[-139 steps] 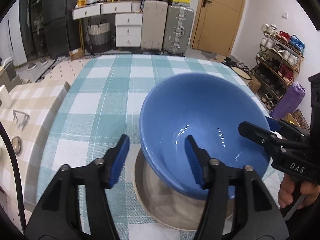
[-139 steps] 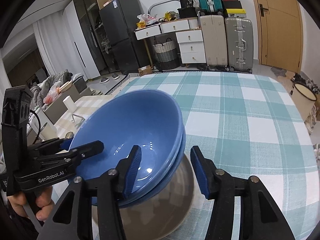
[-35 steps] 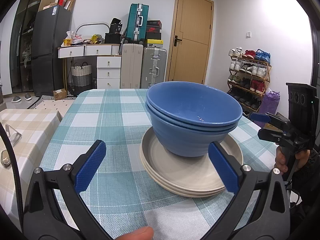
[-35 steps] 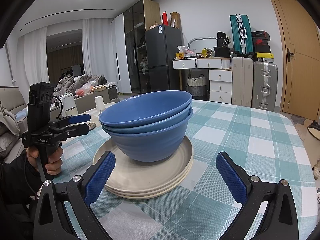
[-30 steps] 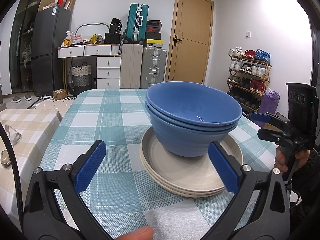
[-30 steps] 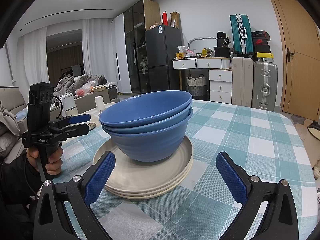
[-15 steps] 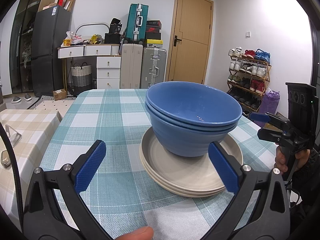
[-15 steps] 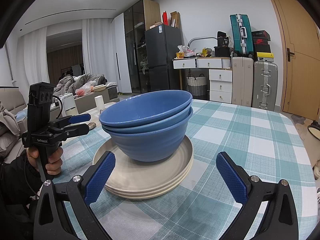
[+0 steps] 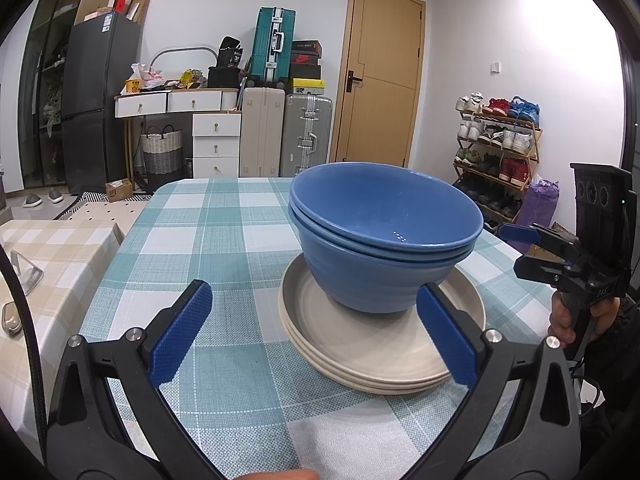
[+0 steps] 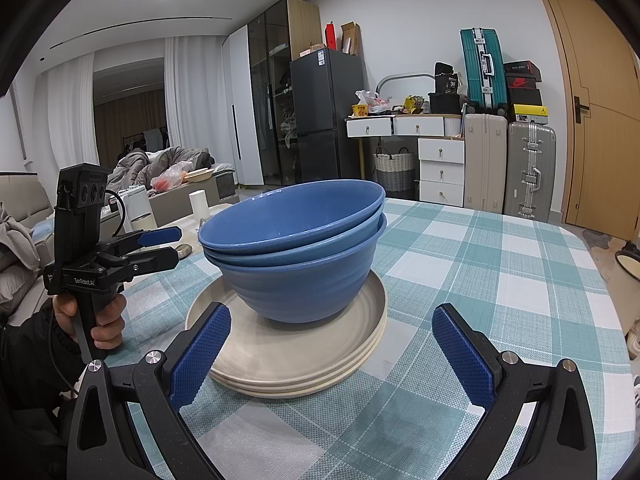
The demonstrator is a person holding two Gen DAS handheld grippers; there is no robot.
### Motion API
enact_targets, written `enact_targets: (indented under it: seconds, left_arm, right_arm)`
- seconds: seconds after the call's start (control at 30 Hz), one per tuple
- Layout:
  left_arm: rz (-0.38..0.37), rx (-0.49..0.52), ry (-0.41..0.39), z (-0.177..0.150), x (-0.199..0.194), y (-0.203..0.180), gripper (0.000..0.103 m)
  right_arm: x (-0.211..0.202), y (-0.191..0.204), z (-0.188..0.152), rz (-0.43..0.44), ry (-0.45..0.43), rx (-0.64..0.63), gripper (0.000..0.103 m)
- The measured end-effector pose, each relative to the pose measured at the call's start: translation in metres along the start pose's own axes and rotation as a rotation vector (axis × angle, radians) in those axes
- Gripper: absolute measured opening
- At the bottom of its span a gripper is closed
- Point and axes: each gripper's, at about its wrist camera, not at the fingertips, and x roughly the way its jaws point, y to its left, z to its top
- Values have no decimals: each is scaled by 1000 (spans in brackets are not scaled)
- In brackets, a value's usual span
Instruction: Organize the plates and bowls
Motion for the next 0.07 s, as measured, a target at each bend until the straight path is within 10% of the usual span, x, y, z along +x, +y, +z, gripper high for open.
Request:
enact_targets:
  seconds: [0.07]
  left_arm:
    - [1,-1,-1,0,0,0,102]
  right_arm:
    - [0,0,0,1,0,-1,103]
